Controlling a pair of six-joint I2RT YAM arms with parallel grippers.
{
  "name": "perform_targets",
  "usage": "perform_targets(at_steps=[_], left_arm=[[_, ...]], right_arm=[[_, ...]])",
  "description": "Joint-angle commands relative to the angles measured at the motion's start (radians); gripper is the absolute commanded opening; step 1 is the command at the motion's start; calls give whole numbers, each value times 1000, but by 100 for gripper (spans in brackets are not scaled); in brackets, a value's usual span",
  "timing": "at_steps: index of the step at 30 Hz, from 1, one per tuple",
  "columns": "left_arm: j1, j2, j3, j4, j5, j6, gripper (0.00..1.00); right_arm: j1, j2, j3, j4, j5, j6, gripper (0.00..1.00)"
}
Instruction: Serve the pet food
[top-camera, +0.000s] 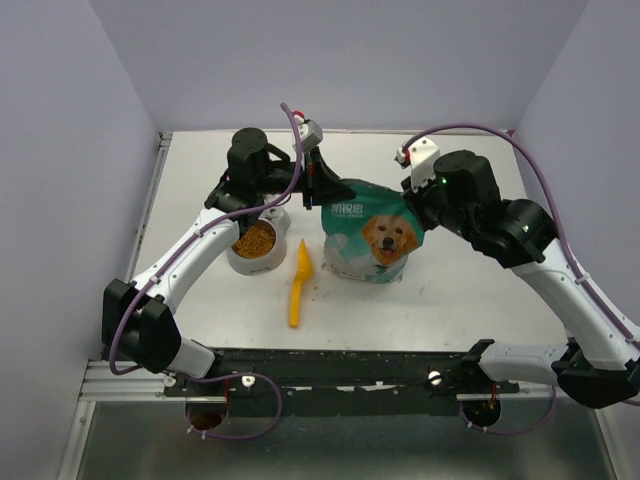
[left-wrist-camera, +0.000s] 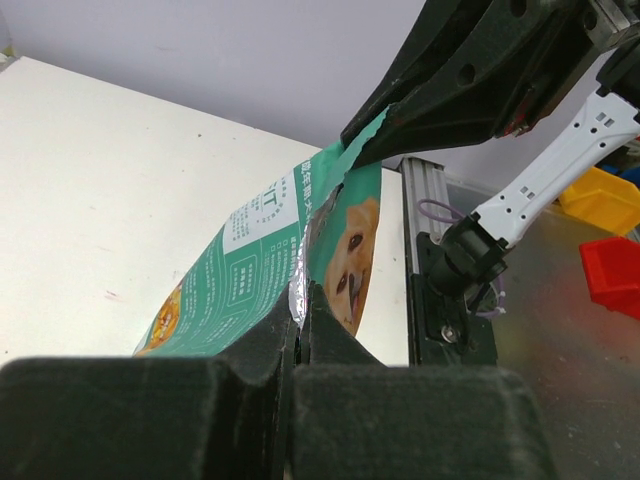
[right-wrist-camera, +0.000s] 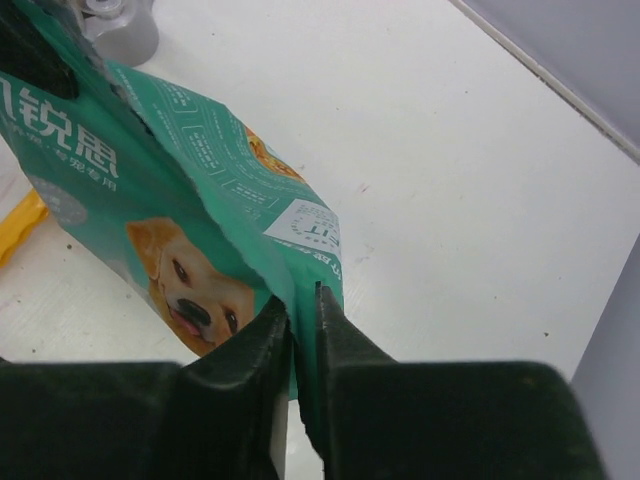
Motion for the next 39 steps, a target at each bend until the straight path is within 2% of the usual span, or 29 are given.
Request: perform_targets(at_steps=[1, 3, 4, 5, 6, 8, 14, 16, 17, 19, 21, 22, 23, 25, 31, 36, 39], left_arm=[[55, -53, 26, -42, 15, 28, 0], [58, -52, 27, -45, 15, 28, 0], [56, -52, 27, -42, 15, 28, 0], [58, -52, 27, -44, 15, 28, 0], [58, -52, 27, -44, 15, 28, 0], [58, -52, 26, -41, 14, 28, 0], [58, -65, 12, -48, -9, 19, 0], [55, -72, 27, -96, -44, 40, 0], [52, -75, 33, -129, -58, 51, 0], [49, -90, 24, -125, -72, 47, 0], [49, -104, 4, -116, -75, 41, 0], [47, -110, 1, -117, -77, 41, 0], [47, -110, 1, -122, -77, 39, 0], [44, -116, -2, -119, -77, 33, 0], [38, -130, -34, -36, -75, -30, 0], [30, -131, -39, -35, -86, -30, 0], [26, -122, -34, -35, -94, -36, 0]], right_arm=[[-57, -65, -6, -174, 307, -22, 27], [-57, -71, -8, -183, 297, -21, 20], [-57, -69, -10, -186, 290, -17, 15], [-58, -68, -10, -190, 281, -14, 5], [-57, -65, -10, -193, 274, -13, 1], [-57, -54, 1, -204, 223, -13, 0], [-57, -40, 26, -213, 238, 10, 0], [-58, -40, 33, -213, 217, 32, 1], [-58, -39, 38, -210, 159, 39, 2], [-58, -27, 38, -195, 42, 33, 25], [-57, 6, 50, -177, -53, 23, 38], [-58, 27, 64, -169, -90, 22, 52], [-57, 52, 82, -157, -133, 18, 59], [-57, 98, 116, -128, -187, 12, 63], [-57, 219, 230, -83, -332, 7, 64], [-54, 253, 265, -68, -360, 10, 64], [-52, 266, 285, -68, -359, 13, 59]])
